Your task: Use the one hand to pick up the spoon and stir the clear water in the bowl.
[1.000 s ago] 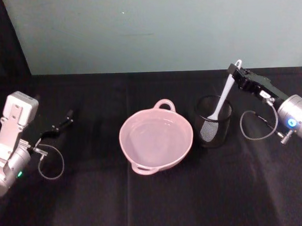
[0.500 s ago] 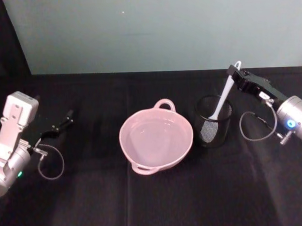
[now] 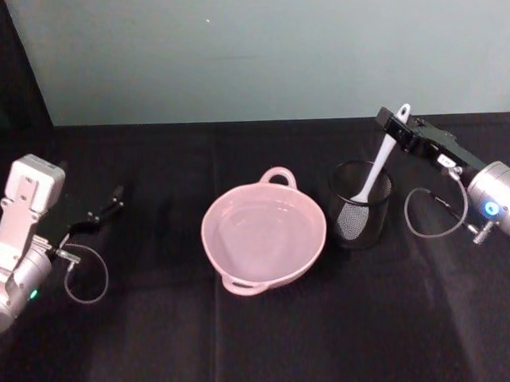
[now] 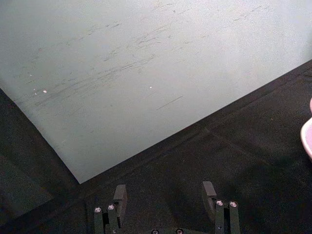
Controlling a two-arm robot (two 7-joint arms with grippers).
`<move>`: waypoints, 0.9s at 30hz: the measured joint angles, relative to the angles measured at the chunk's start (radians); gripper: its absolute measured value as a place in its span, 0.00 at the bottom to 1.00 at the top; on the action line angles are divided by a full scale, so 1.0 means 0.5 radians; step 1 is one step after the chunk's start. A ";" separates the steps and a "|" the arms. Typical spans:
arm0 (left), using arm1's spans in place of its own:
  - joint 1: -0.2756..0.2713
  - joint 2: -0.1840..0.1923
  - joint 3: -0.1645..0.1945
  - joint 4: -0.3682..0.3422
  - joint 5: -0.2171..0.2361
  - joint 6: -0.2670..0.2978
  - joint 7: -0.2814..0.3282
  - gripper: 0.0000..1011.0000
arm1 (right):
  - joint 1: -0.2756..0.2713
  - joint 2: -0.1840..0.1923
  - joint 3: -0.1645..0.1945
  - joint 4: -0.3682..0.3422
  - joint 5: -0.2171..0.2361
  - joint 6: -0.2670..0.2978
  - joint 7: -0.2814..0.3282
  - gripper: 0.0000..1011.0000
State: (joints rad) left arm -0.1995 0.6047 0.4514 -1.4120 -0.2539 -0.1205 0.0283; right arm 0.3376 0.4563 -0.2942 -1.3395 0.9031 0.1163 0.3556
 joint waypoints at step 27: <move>0.000 0.000 0.000 0.000 0.000 0.000 0.000 1.00 | 0.007 0.034 -0.041 -0.003 -0.205 -0.094 -0.058 0.99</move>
State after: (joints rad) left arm -0.1995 0.6047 0.4514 -1.4120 -0.2539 -0.1205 0.0283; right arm 0.3409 0.4731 -0.3150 -1.3412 0.8006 0.0691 0.3268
